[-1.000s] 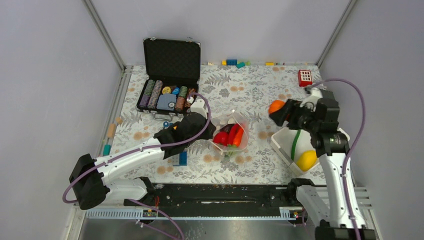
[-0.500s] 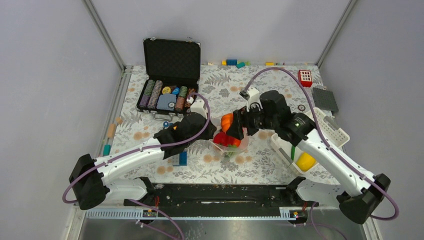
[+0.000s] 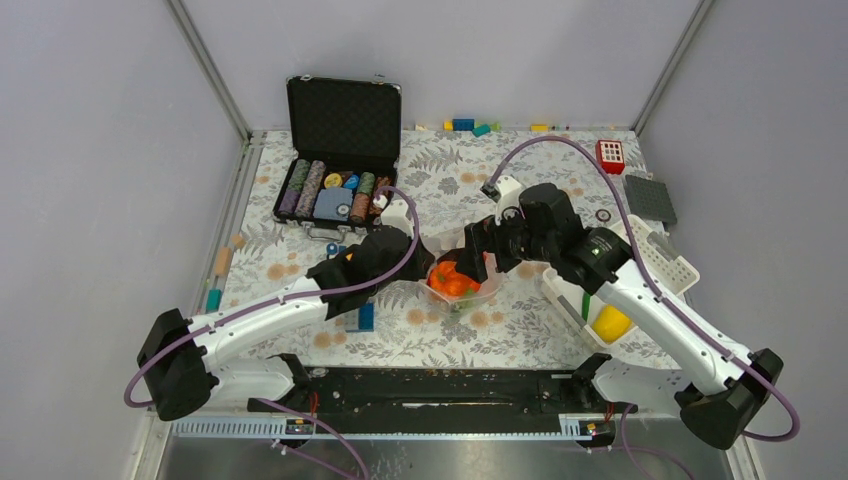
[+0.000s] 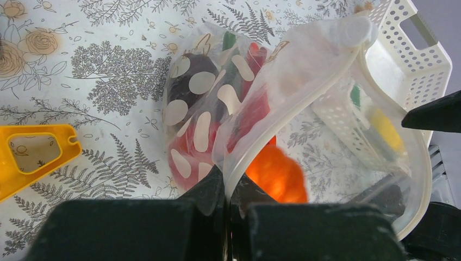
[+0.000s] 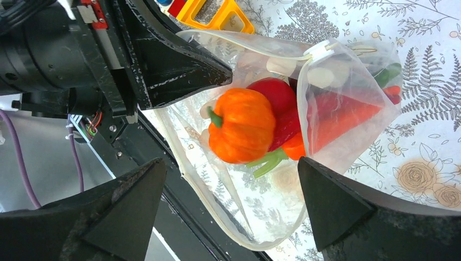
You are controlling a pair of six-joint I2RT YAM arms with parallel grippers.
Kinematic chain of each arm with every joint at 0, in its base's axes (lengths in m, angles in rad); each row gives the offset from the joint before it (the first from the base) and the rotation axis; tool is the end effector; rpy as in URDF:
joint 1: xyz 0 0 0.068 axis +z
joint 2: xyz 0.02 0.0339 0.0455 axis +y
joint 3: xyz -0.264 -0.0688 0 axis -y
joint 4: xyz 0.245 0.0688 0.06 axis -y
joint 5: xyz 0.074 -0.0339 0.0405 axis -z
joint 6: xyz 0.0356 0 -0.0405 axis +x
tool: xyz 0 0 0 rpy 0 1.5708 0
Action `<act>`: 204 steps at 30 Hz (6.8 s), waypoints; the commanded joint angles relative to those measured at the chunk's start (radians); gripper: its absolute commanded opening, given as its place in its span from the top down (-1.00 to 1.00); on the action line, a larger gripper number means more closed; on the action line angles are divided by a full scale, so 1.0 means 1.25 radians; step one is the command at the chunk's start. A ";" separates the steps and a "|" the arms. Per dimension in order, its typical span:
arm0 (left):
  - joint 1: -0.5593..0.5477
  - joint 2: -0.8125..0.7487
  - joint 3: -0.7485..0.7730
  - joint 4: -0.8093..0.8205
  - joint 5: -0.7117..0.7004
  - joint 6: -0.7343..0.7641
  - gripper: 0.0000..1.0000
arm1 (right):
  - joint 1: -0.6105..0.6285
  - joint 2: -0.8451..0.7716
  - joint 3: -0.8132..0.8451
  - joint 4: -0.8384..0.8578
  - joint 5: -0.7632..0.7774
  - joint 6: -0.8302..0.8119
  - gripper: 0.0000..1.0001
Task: Place the food in the zip-top bag and seal the zipper
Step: Place the fake vegetable in the zipper food storage bag, then pick up the fake vegetable from the bin, then place the fake vegetable in the zipper food storage bag.
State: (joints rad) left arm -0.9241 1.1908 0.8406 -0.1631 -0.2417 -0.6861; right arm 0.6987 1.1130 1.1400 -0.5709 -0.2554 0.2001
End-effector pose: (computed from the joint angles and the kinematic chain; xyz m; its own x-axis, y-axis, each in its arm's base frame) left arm 0.1679 -0.2082 0.2777 -0.6402 -0.1728 -0.7485 0.3149 0.8297 -0.4609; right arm 0.1775 0.1609 0.3608 -0.5449 -0.2066 -0.8126 -0.6934 0.6559 0.2982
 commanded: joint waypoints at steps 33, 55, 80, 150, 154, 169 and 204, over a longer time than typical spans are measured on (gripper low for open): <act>0.004 -0.011 -0.005 0.057 0.024 0.003 1.00 | -0.708 -0.015 -0.295 -0.023 0.250 0.143 -0.93; 0.004 -0.004 -0.005 0.060 0.029 0.009 1.00 | -0.714 0.327 -0.266 0.074 0.219 0.174 -0.05; 0.004 0.017 0.001 0.084 0.021 0.007 1.00 | -0.690 0.398 -0.174 0.184 0.127 0.156 1.00; -0.002 0.021 0.080 -0.016 -0.046 -0.085 1.00 | 0.130 -0.159 -0.473 0.689 0.200 -0.115 0.92; -0.002 0.021 0.079 -0.016 -0.043 -0.087 1.00 | 0.131 -0.171 -0.485 0.681 0.175 -0.101 0.36; -0.003 0.024 0.077 -0.004 -0.021 -0.077 1.00 | 0.141 -0.150 -0.323 0.615 0.151 -0.151 -0.07; -0.003 -0.034 0.005 0.087 0.018 -0.041 1.00 | 0.158 0.017 -0.163 0.393 0.292 0.080 1.00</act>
State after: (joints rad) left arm -0.9245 1.1717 0.8108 -0.0917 -0.1810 -0.7113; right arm 0.8703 1.2003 0.9531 0.0067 0.0349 0.2111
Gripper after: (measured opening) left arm 0.008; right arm 0.077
